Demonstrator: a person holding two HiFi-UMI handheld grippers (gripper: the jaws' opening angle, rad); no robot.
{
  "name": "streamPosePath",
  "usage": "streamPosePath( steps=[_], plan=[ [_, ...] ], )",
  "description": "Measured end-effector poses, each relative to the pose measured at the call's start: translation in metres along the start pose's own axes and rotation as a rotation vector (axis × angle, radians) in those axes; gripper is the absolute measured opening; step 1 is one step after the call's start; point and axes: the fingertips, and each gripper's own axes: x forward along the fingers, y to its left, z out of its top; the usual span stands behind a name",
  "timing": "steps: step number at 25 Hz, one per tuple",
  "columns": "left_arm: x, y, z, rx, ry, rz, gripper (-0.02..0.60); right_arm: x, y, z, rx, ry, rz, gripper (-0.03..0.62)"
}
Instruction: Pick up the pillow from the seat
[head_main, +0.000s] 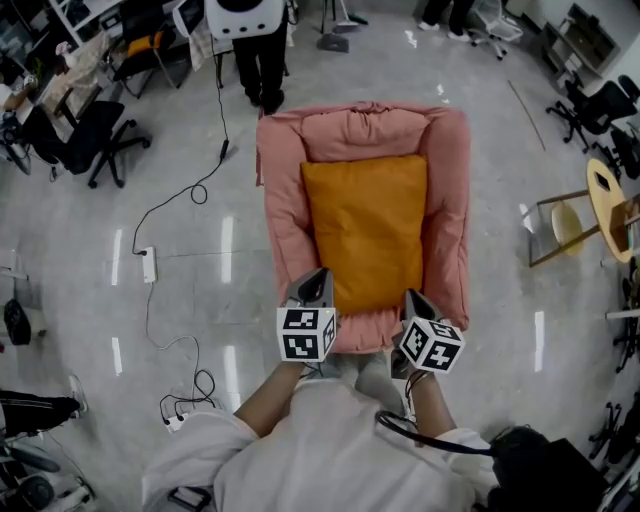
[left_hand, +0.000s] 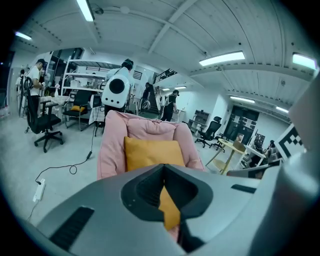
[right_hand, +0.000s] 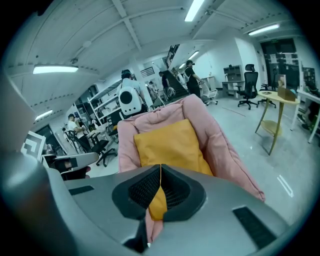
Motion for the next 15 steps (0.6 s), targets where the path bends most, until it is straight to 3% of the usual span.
streamPosePath(
  steps=[7,15],
  plan=[
    [0.012,0.001,-0.011,-0.043,0.045,0.098,0.005,0.025,-0.01,0.002,-0.033,0.064,0.068,0.029],
    [0.033,-0.011,-0.003,-0.059,0.037,0.14,0.005,0.041,-0.02,0.024,-0.069,0.068,0.106,0.029]
  ],
)
